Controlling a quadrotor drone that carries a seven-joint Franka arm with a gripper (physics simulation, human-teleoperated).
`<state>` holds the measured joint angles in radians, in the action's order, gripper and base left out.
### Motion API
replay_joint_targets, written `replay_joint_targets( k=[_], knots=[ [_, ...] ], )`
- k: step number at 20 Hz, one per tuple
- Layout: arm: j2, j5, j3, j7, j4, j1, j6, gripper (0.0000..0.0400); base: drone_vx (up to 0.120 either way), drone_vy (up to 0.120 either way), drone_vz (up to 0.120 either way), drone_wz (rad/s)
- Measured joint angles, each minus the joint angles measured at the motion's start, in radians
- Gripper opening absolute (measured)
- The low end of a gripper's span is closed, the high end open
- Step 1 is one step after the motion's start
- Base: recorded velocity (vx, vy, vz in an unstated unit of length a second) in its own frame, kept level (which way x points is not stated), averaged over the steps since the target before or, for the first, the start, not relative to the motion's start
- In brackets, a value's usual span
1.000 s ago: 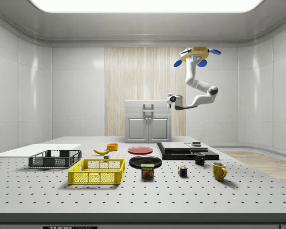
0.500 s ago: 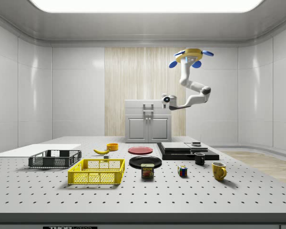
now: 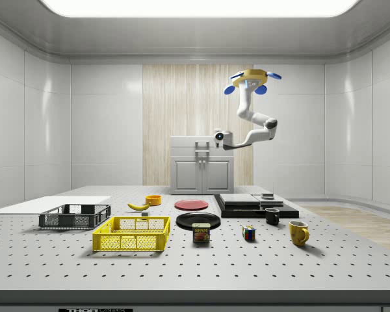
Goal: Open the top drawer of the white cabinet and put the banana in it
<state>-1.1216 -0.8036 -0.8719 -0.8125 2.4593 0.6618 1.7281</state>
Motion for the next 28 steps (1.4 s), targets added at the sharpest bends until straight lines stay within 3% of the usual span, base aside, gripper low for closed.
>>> replay_joint_targets(
  k=[6,10,15,18,28],
  knots=[
    [-0.012,0.010,-0.003,-0.008,0.002,0.011,0.010,0.0400,0.120,-0.120,0.000,0.000],
    [-0.019,0.016,-0.005,-0.013,0.002,0.017,0.016,0.0400,0.120,-0.010,0.000,0.000],
    [-0.028,0.023,-0.007,-0.019,0.004,0.024,0.023,0.0400,0.120,-0.112,0.000,0.000],
    [-0.032,0.025,-0.006,-0.022,0.006,0.028,0.029,0.0400,0.027,-0.040,0.000,0.000],
    [-0.037,-0.028,0.061,-0.011,0.066,0.049,0.120,0.0400,0.000,0.000,0.000,0.000]
  ],
)
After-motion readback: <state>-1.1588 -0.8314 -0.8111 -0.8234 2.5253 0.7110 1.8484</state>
